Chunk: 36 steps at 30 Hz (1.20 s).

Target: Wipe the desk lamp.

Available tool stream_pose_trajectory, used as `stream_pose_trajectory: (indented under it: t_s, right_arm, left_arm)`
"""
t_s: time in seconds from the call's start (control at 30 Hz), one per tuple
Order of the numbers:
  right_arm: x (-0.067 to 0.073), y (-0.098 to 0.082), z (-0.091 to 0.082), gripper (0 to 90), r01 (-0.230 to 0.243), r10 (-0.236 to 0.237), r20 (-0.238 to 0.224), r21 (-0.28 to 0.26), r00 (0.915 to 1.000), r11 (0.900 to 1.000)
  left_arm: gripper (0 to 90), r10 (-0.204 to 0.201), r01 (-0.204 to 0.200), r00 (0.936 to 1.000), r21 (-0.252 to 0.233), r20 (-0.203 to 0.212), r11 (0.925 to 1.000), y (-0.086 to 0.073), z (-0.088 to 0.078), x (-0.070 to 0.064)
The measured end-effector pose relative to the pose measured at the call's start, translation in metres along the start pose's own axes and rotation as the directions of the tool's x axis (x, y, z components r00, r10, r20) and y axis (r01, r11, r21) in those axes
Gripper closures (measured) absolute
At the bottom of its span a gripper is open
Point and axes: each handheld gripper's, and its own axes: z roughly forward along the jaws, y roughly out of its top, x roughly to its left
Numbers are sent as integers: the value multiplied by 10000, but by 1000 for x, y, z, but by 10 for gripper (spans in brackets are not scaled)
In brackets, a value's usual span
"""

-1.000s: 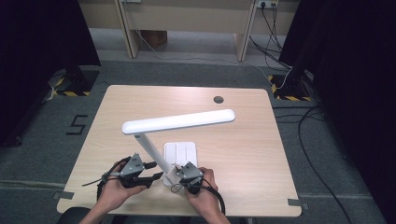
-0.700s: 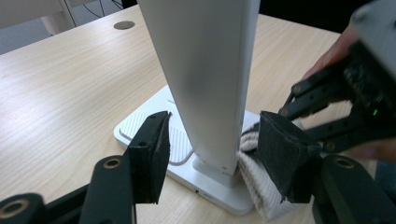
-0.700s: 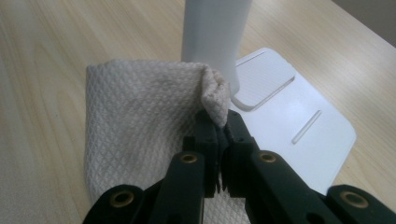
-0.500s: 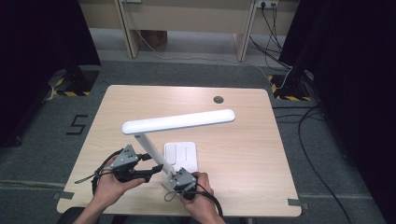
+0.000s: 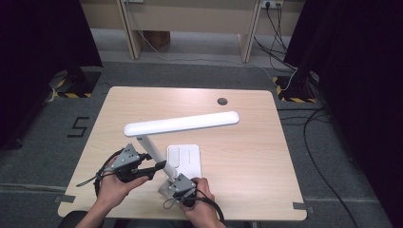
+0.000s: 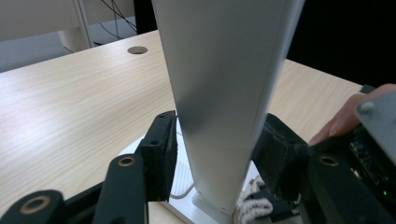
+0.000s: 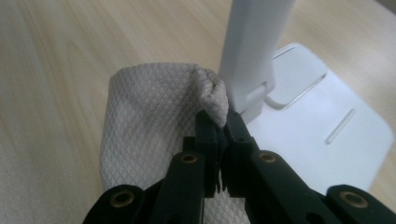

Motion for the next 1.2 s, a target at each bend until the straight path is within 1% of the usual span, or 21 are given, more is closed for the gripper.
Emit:
stream_pose_trajectory:
  t_s: [0.03,0.1,0.2,0.27,0.3,0.33,0.4,0.43,0.57,0.6,0.63,0.67,0.7,0.73,0.77,0.83,0.87,0.9,0.97,1.1,1.2]
  right_arm:
    - [1,-1,2,874,19,-19,-79,-22,10000,10000]
    - [1,-1,3,874,-6,6,-67,-16,10000,10000]
    - [-1,-1,3,874,-184,184,-221,3,9996,9998]
    - [-1,1,3,874,-98,102,-226,149,9997,9998]
    - [-1,2,3,873,77,-71,-251,251,9997,9997]
    - [-1,3,3,874,57,-48,-264,348,9996,9994]
    - [-3,4,4,873,163,-151,-359,324,9992,9993]
    - [-3,4,4,874,33,-19,-369,362,9993,9993]
    - [-4,4,4,874,-36,50,-401,331,9992,9994]
    - [-4,3,4,874,-162,176,-434,325,9989,9993]
    - [-7,3,4,875,-157,167,-445,219,9989,9996]
    - [-6,3,3,875,-546,561,-524,302,9971,9981]
    - [-8,2,2,875,-597,613,-566,293,9965,9978]
    - [-10,1,2,874,-615,629,-543,273,9965,9977]
    - [-10,0,0,874,-853,874,-523,413,9948,9955]
    - [-16,-2,-1,874,-824,842,-459,406,9954,9958]
    - [-20,-4,-2,875,-925,944,-444,428,9945,9948]
    - [-21,-6,-3,874,-1155,1172,-345,497,9925,9921]
    - [-27,-9,-4,875,-1076,1091,-266,526,9937,9928]
    - [-32,-12,-7,875,-1272,1281,-106,660,9917,9897]
    - [-36,-14,-9,875,-1327,1326,68,773,9911,9881]
  left_arm:
    - [521,-4,4,10000,-11,-3,10000,0,0,0]
    - [533,3,-3,10000,-54,-41,10000,-1,2,-1]
    - [536,-74,73,9999,-142,-108,9999,-2,3,-2]
    - [535,-162,159,9998,-172,-145,9997,-1,3,-3]
    - [533,-208,205,9997,-176,-144,9996,-1,3,-3]
    - [533,-252,248,9995,-230,-179,9994,-1,3,-3]
    - [553,-304,298,9993,-264,-235,9992,-1,3,-3]
    - [556,-379,373,9990,-285,-217,9989,-1,3,-2]
    - [560,-381,375,9988,-224,-292,9990,0,3,-3]
    - [561,-395,388,9988,-242,-296,9990,0,3,-3]
    - [562,-411,404,9987,-238,-290,9989,0,3,-3]
    - [563,-415,408,9987,-241,-295,9989,0,3,-3]
    - [563,-397,390,9988,-235,-303,9990,0,3,-3]
    - [563,-373,367,9988,-196,-317,9991,0,2,-3]
    - [562,-368,362,9989,-222,-298,9991,0,3,-3]
    - [562,-350,344,9990,-209,-289,9992,0,3,-3]
    - [562,-325,320,9991,-200,-285,9993,0,3,-3]
    - [561,-307,301,9991,-189,-292,9994,0,3,-3]
    - [561,-303,298,9991,-185,-294,9994,0,3,-3]
    - [561,-288,283,9990,-155,-328,9995,0,2,-4]
    - [561,-288,283,9990,-143,-333,9995,1,3,-4]
